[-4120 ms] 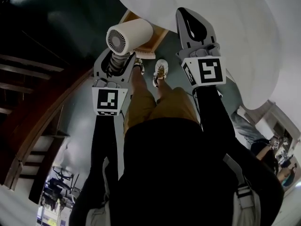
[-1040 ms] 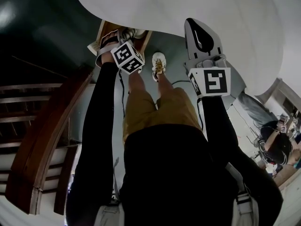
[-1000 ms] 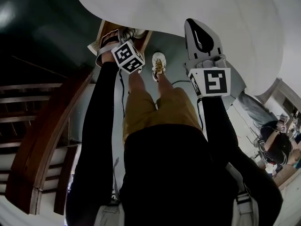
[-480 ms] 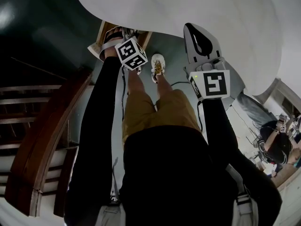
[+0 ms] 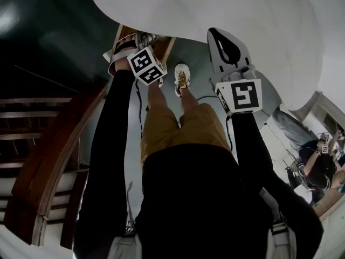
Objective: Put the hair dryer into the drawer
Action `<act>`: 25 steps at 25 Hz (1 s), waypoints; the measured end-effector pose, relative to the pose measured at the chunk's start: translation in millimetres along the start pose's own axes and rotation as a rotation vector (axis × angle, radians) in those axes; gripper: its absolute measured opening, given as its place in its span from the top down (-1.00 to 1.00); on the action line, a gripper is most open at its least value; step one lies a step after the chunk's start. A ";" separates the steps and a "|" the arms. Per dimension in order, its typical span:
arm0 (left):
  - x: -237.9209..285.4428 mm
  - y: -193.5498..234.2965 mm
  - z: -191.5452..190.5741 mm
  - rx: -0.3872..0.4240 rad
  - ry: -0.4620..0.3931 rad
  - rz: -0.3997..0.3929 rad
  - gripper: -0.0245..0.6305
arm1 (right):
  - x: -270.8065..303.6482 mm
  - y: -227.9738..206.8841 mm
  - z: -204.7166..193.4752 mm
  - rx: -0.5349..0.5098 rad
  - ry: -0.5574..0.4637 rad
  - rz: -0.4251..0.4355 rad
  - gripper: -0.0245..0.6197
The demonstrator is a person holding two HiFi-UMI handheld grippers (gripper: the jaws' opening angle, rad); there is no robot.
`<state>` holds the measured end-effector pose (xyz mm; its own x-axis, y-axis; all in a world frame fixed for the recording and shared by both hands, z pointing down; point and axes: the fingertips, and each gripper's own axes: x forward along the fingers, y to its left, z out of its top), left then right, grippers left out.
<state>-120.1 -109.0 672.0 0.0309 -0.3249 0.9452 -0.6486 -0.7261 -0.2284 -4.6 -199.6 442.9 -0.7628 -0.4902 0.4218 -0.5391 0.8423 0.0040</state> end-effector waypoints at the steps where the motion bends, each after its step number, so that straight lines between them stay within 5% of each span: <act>1: -0.7 0.4 -3.7 -0.001 0.013 0.001 0.04 | 0.3 0.0 -0.3 0.002 0.000 0.003 0.84; 10: -1.0 10.4 -38.0 -0.055 0.124 0.017 -0.02 | 2.2 4.0 -1.1 0.000 0.004 0.021 0.84; 15: 9.1 -4.5 -46.5 -0.071 0.111 -0.032 0.15 | 2.4 1.2 -3.8 0.004 0.014 0.023 0.84; 25: 18.6 -4.8 -39.1 -0.106 0.119 -0.040 0.16 | 6.5 3.8 -5.4 0.005 0.025 0.028 0.84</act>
<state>-146.2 -87.9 699.8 -0.0281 -0.2179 0.9756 -0.7256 -0.6668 -0.1698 -9.7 -198.4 450.5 -0.7682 -0.4609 0.4444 -0.5198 0.8542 -0.0126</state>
